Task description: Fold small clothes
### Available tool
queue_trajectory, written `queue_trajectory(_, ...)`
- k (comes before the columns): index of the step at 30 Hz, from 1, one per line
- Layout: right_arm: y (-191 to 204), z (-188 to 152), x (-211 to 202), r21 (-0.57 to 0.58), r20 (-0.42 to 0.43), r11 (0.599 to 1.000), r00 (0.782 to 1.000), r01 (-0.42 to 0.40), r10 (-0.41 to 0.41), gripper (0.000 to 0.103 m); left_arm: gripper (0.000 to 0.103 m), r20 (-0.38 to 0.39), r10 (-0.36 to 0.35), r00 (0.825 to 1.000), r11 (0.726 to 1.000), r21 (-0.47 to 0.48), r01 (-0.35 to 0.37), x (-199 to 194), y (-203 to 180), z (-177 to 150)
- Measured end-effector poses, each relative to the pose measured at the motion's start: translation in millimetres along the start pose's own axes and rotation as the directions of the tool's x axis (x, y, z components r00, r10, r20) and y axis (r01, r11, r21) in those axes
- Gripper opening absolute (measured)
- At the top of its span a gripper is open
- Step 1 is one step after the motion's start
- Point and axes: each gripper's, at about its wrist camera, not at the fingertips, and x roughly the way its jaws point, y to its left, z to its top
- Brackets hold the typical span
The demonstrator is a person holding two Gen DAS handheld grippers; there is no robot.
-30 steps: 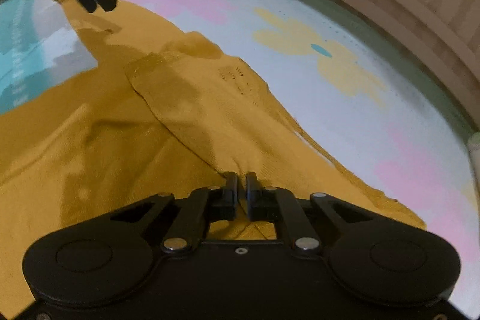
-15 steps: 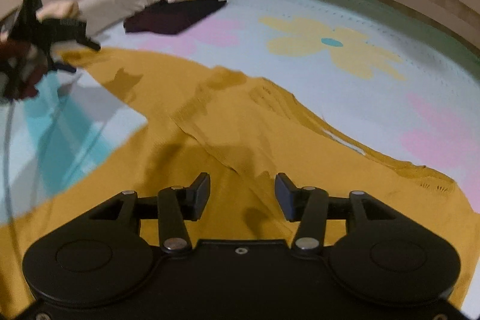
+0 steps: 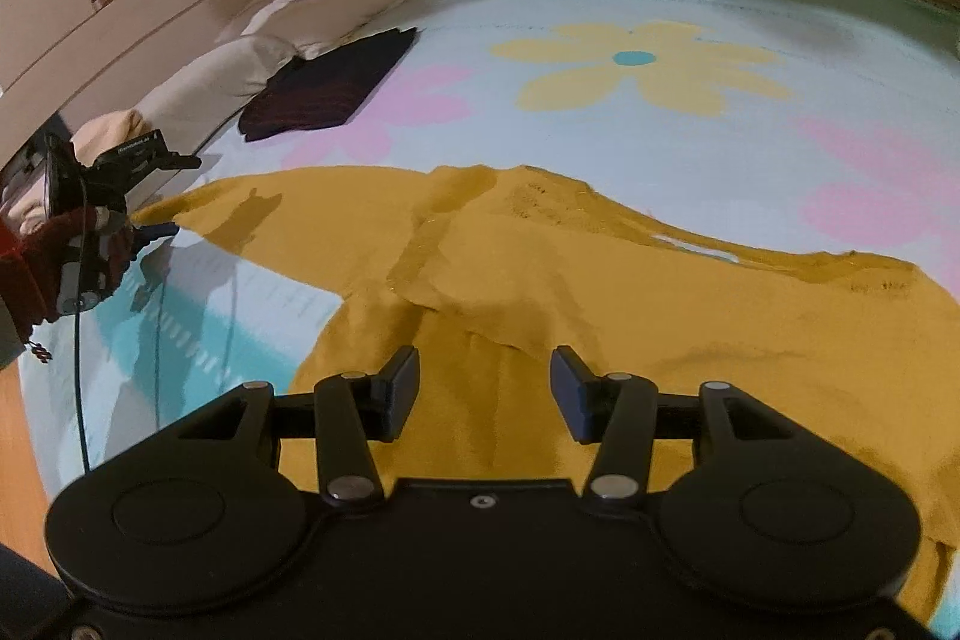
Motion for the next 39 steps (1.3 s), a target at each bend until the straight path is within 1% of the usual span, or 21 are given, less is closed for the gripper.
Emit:
queue_trajectory(1, -2.1, -0.2, -2.3, 0.012, 0.005, 1.000, 1.000, 0.002, -0.002, 0.057, 0.013, -0.011, 0.048, 0.999, 0.999, 0.018, -0.048, 4.1, -2.9, 0.4)
queue_trajectory(2, -4.3, -0.1, -4.5, 0.022, 0.007, 1.000, 1.000, 0.006, -0.006, 0.057, 0.013, -0.014, 0.063, 0.998, 0.998, 0.021, -0.063, 6.8, -2.7, 0.5)
queue_trajectory(3, -7.0, 0.1, -6.7, 0.034, 0.008, 0.999, 1.000, 0.014, -0.014, 0.057, 0.009, -0.001, 0.054, 0.999, 0.998, 0.016, -0.054, 5.4, -3.0, -1.1)
queue_trajectory(6, -18.2, 0.4, -14.1, 0.080, 0.018, 0.996, 0.999, 0.042, -0.043, 0.057, 0.009, 0.045, 0.026, 0.999, 1.000, 0.016, -0.027, -7.0, -15.3, -6.0)
queue_trajectory(9, -35.5, 0.5, -22.0, 0.143, 0.032, 0.988, 0.997, 0.058, -0.063, 0.057, 0.009, 0.082, 0.010, 0.997, 0.995, 0.098, -0.018, -27.6, -48.7, -4.8)
queue_trajectory(12, -51.1, 0.1, -29.1, 0.180, 0.053, 0.980, 0.994, 0.085, -0.096, 0.057, 0.009, 0.126, -0.080, 0.989, 0.981, 0.183, 0.056, -62.9, -96.6, -10.0)
queue_trajectory(14, -62.7, -1.2, -32.7, 0.210, 0.057, 0.973, 0.992, 0.097, -0.112, 0.057, 0.009, 0.134, -0.151, 0.979, 0.959, 0.260, 0.112, -86.3, -136.1, -20.9)
queue_trajectory(15, -68.1, -2.0, -34.3, 0.224, 0.059, 0.969, 0.991, 0.102, -0.118, 0.057, 0.009, 0.136, -0.184, 0.974, 0.944, 0.300, 0.137, -96.8, -153.7, -28.5)
queue_trajectory(18, -83.3, -3.2, -41.0, 0.263, 0.065, 0.957, 0.987, 0.125, -0.147, 0.057, 0.009, 0.119, -0.285, 0.951, 0.873, 0.441, 0.207, -126.6, -217.1, -65.0)
queue_trajectory(22, -105.3, -6.2, -54.4, 0.329, 0.084, 0.933, 0.979, 0.148, -0.185, 0.057, 0.009, -0.001, -0.377, 0.926, 0.766, 0.561, 0.313, -141.0, -287.7, -136.1)
queue_trajectory(25, -120.2, -10.9, -63.0, 0.367, 0.091, 0.916, 0.973, 0.165, -0.211, 0.057, 0.009, -0.108, -0.398, 0.911, 0.681, 0.630, 0.373, -137.4, -328.2, -202.7)
queue_trajectory(27, -130.0, -15.0, -67.4, 0.388, 0.089, 0.905, 0.970, 0.177, -0.228, 0.057, 0.010, -0.183, -0.387, 0.904, 0.643, 0.649, 0.407, -129.0, -345.2, -244.6)
queue_trajectory(29, -141.1, -19.0, -71.2, 0.408, 0.080, 0.890, 0.963, 0.205, -0.259, 0.057, 0.010, -0.274, -0.367, 0.889, 0.612, 0.649, 0.452, -117.0, -356.4, -284.7)
queue_trajectory(30, -145.2, -20.8, -72.4, 0.421, 0.074, 0.881, 0.960, 0.214, -0.269, 0.057, 0.017, -0.317, -0.354, 0.880, 0.597, 0.648, 0.473, -109.7, -360.0, -304.0)
queue_trajectory(31, -151.1, -23.2, -74.1, 0.444, 0.066, 0.868, 0.958, 0.222, -0.278, 0.057, 0.033, -0.369, -0.337, 0.866, 0.577, 0.646, 0.500, -98.7, -362.7, -319.3)
queue_trajectory(33, -162.4, -27.6, -76.5, 0.484, 0.048, 0.842, 0.954, 0.237, -0.296, 0.057, 0.048, -0.478, -0.300, 0.825, 0.537, 0.631, 0.561, -83.2, -365.9, -347.6)
queue_trajectory(34, -166.2, -29.1, -77.5, 0.495, 0.038, 0.831, 0.950, 0.252, -0.310, 0.057, 0.052, -0.515, -0.291, 0.806, 0.521, 0.621, 0.585, -80.9, -366.2, -357.9)
queue_trajectory(35, -169.0, -29.7, -78.4, 0.499, 0.032, 0.825, 0.946, 0.265, -0.323, 0.057, 0.054, -0.536, -0.288, 0.793, 0.508, 0.616, 0.601, -81.5, -364.9, -366.7)
queue_trajectory(37, -171.1, -30.4, -79.6, 0.500, 0.027, 0.818, 0.939, 0.284, -0.342, 0.057, 0.070, -0.550, -0.300, 0.779, 0.480, 0.619, 0.622, -86.6, -362.7, -369.3)
queue_trajectory(38, -171.8, -30.3, -80.3, 0.503, 0.027, 0.816, 0.938, 0.286, -0.345, 0.057, 0.072, -0.557, -0.315, 0.768, 0.457, 0.621, 0.637, -92.1, -360.5, -366.6)
queue_trajectory(39, -172.8, -30.3, -81.0, 0.509, 0.029, 0.813, 0.938, 0.284, -0.346, 0.057, 0.073, -0.557, -0.325, 0.765, 0.437, 0.629, 0.643, -98.5, -357.1, -360.0)
